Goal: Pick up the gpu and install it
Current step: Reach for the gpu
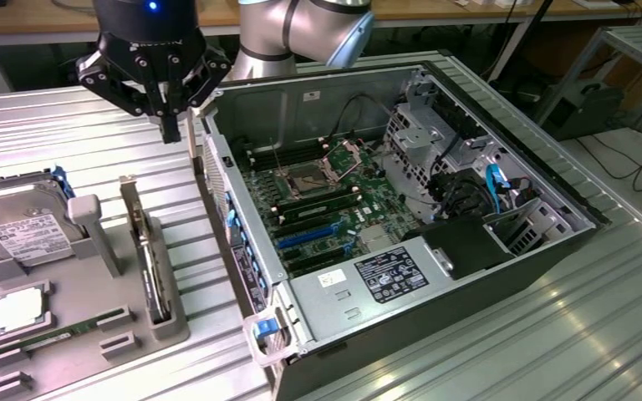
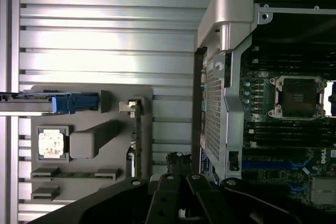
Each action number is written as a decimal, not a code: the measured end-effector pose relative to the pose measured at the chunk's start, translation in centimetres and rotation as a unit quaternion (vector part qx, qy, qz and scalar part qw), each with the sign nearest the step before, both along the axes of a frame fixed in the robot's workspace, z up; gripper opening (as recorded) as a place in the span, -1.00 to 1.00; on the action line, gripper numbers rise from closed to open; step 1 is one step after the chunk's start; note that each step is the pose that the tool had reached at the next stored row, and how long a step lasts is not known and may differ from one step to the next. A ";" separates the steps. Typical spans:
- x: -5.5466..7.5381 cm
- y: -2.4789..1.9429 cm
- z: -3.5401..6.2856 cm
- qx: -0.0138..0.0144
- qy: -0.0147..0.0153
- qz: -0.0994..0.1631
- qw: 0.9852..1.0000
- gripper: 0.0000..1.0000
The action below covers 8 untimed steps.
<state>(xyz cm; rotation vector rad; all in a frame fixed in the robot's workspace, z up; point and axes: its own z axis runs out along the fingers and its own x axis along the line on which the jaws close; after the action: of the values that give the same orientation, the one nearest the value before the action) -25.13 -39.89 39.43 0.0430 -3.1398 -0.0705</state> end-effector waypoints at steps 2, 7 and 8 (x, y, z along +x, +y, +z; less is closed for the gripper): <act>0.1 0.00 0.01 0.000 0.000 0.000 1.000 -0.79; 0.2 0.00 0.02 0.000 0.000 0.000 1.000 -0.79; 0.2 0.00 0.02 0.000 0.000 0.000 1.000 -0.79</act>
<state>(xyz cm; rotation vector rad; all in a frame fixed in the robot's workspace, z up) -24.90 -39.89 39.45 0.0427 -3.1398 -0.0704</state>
